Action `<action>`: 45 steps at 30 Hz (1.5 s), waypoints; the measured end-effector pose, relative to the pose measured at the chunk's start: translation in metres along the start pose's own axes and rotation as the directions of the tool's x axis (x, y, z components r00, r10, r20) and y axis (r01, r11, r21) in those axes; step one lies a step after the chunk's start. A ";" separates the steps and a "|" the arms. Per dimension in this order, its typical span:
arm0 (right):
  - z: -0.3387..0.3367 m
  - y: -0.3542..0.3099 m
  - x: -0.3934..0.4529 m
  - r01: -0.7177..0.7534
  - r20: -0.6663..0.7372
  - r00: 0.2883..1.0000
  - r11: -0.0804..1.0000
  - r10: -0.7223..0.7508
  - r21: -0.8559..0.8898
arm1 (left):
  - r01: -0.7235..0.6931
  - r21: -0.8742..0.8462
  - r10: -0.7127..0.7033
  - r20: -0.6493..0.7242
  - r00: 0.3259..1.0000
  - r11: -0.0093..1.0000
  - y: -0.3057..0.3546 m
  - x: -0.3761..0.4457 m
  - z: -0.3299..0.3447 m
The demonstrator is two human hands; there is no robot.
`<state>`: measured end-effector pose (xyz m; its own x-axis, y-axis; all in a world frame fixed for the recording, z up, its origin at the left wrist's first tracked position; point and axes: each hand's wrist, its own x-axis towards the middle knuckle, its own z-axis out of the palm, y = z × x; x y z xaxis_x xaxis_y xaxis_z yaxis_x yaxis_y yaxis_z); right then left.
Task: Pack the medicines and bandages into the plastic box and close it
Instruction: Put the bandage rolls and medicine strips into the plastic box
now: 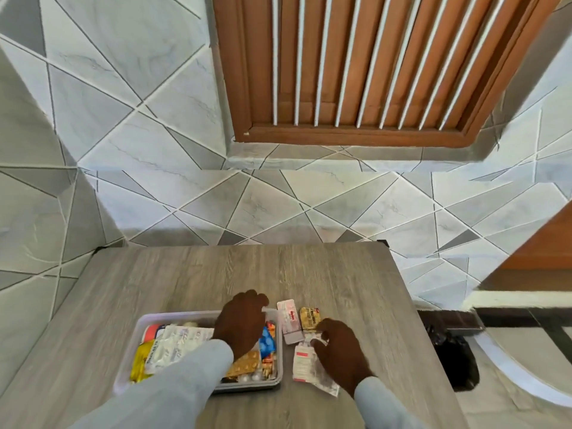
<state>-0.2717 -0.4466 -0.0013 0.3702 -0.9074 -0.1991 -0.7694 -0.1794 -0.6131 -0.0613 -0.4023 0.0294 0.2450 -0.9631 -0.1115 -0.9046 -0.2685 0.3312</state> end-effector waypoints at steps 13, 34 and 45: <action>0.009 0.032 0.019 0.008 0.239 0.967 0.928 0.088 -0.373 | -0.043 0.196 -0.032 0.365 0.931 0.980 0.064 0.064 0.019; 0.016 0.038 0.029 -0.157 0.254 0.959 0.983 0.129 0.093 | 0.113 -0.029 -0.080 0.542 0.837 0.993 0.074 0.108 0.061; 0.011 0.044 0.027 -0.218 0.234 0.961 0.922 0.146 0.320 | 0.198 -0.149 -0.087 0.544 0.835 0.969 0.081 0.103 0.073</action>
<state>-0.2893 -0.4746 -0.0422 0.3655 -0.8094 -0.4596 -0.6232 0.1540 -0.7668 -0.1346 -0.5216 -0.0235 0.0932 -0.7698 -0.6314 -0.7756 -0.4538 0.4388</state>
